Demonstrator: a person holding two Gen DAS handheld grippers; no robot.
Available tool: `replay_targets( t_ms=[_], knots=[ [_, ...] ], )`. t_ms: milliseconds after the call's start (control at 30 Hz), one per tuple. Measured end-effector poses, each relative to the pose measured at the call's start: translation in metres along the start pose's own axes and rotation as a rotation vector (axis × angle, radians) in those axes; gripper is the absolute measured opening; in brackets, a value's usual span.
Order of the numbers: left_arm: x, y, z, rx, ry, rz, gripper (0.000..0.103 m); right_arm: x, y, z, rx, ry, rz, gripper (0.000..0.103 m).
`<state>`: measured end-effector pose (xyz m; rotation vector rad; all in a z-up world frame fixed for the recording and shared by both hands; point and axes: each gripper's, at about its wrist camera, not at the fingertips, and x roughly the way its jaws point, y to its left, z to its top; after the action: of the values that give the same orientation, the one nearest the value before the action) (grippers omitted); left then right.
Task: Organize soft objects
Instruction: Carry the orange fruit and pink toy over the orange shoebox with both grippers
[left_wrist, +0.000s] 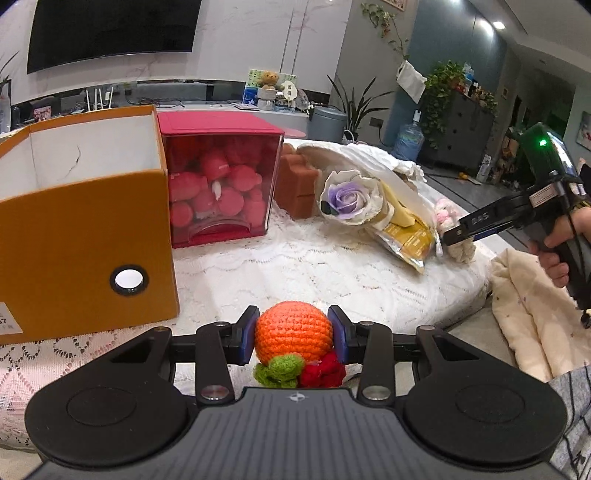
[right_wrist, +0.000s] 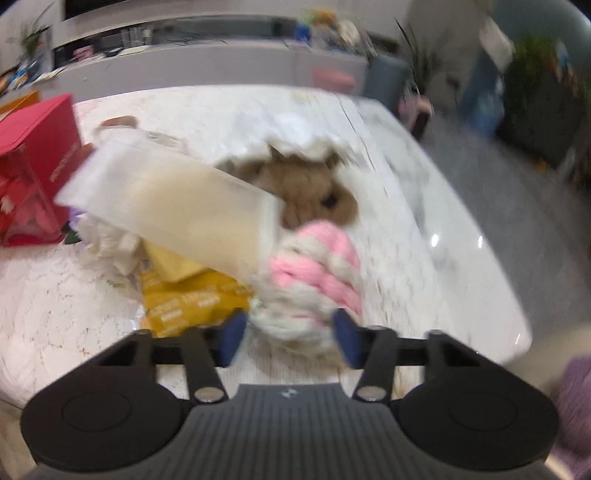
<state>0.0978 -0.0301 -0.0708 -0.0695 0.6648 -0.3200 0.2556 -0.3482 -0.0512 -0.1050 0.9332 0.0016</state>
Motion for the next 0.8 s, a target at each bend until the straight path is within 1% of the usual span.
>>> replay_targets(
  t_ms=[67,100,133,200,233,333,367,433,500,533,600,633,700,767,800],
  knots=[
    [0.001,0.0,0.0,-0.007,-0.003,0.002,0.046,-0.001,-0.011,-0.001,0.034,-0.005,0.017,0.041],
    [0.001,0.0,0.0,-0.009,-0.005,0.001,0.046,-0.003,-0.015,-0.001,0.039,-0.019,0.022,0.039],
    [0.001,0.0,0.0,-0.011,-0.006,0.0,0.046,-0.005,-0.017,0.0,0.036,-0.027,0.016,0.037],
    [-0.001,0.001,0.0,-0.011,-0.011,-0.001,0.046,-0.008,-0.019,0.001,0.03,-0.034,-0.012,0.037],
    [-0.002,0.002,-0.001,-0.013,-0.014,0.0,0.046,-0.008,-0.021,0.002,0.028,-0.03,-0.014,0.038],
    [-0.003,0.003,0.0,-0.023,-0.016,-0.004,0.046,-0.004,-0.023,0.004,0.019,-0.045,-0.07,0.054],
    [-0.003,0.003,0.0,-0.02,-0.017,-0.012,0.046,0.0,-0.022,0.005,-0.003,-0.045,-0.091,0.053],
    [-0.004,0.001,0.0,-0.007,-0.032,-0.011,0.046,0.008,-0.022,0.008,-0.051,-0.05,-0.092,0.053],
    [-0.004,0.001,0.0,-0.002,-0.038,-0.011,0.046,0.012,-0.02,0.009,-0.098,-0.066,-0.078,0.046],
    [-0.003,0.001,0.0,-0.003,-0.036,-0.008,0.046,0.016,-0.018,0.01,-0.126,-0.065,-0.085,0.044],
    [-0.002,0.003,0.0,-0.007,-0.032,-0.004,0.046,0.027,-0.018,0.012,-0.161,-0.044,-0.131,0.046],
    [-0.002,0.003,0.0,-0.01,-0.033,-0.001,0.046,0.033,-0.02,0.013,-0.153,-0.033,-0.151,0.047],
    [-0.003,0.005,0.0,-0.015,-0.035,0.003,0.046,0.04,-0.025,0.014,-0.124,-0.022,-0.157,0.046],
    [-0.005,0.005,0.0,-0.017,-0.04,0.004,0.046,0.04,-0.03,0.015,-0.112,-0.037,-0.142,0.034],
    [-0.005,0.005,0.001,-0.019,-0.044,0.005,0.046,0.038,-0.031,0.015,-0.111,-0.041,-0.141,0.033]
  ],
)
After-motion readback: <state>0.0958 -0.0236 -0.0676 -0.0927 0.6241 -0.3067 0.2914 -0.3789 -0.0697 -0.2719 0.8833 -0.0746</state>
